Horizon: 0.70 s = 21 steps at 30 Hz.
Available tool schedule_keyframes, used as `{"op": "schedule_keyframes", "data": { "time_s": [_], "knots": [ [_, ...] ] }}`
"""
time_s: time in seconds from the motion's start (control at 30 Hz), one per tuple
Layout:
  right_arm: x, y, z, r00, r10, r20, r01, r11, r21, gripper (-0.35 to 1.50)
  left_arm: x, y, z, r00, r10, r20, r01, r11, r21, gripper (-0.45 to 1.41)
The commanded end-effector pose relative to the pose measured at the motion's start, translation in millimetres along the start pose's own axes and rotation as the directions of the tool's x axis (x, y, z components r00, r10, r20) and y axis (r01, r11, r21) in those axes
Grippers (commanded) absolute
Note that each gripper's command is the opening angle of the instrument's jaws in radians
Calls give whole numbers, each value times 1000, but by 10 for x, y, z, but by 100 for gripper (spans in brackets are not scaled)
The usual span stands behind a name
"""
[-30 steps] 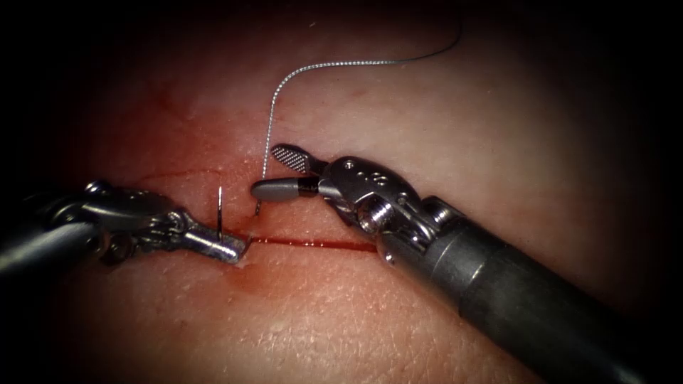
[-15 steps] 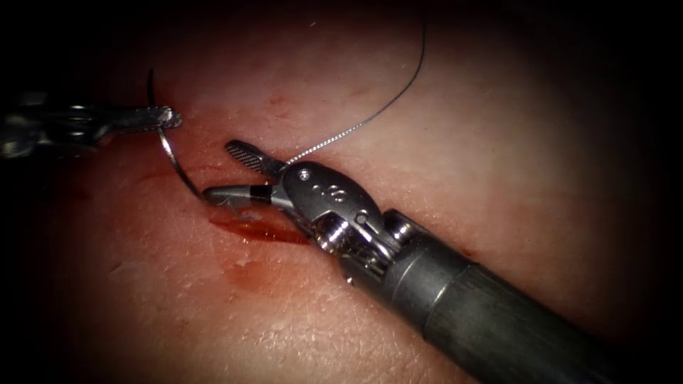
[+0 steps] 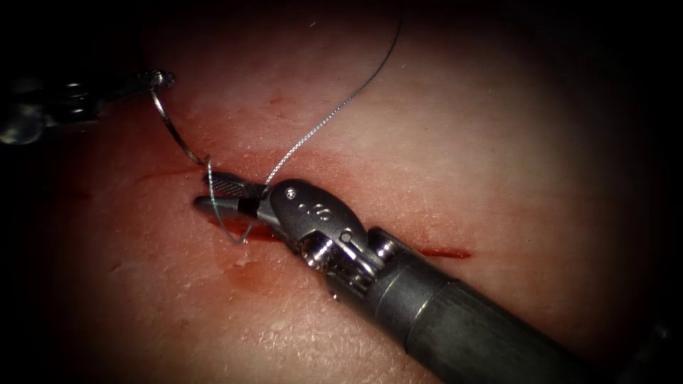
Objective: Wound Closure
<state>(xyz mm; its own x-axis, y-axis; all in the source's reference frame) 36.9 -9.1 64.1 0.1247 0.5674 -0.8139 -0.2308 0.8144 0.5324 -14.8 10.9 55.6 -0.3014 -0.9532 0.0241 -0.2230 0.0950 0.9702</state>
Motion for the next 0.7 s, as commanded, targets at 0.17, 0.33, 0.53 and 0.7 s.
{"op": "schedule_keyframes", "data": {
  "time_s": [0.17,0.33,0.53,0.7],
  "knots": [
    [38,20,-9,999,-54,-9,53,998,-19,24,-10,-6,4,1000,16,-4,-16,1000,10,-45],
    [50,28,-33,999,-49,-9,49,999,-3,19,-25,-14,-3,998,60,15,-61,998,32,-45],
    [55,32,-56,995,-97,-10,97,995,-10,63,-25,-15,-6,997,70,22,-70,997,26,-45],
    [31,15,-64,959,-282,31,282,959,13,91,-30,-21,-4,995,83,54,-86,995,51,-45]
  ]
}}
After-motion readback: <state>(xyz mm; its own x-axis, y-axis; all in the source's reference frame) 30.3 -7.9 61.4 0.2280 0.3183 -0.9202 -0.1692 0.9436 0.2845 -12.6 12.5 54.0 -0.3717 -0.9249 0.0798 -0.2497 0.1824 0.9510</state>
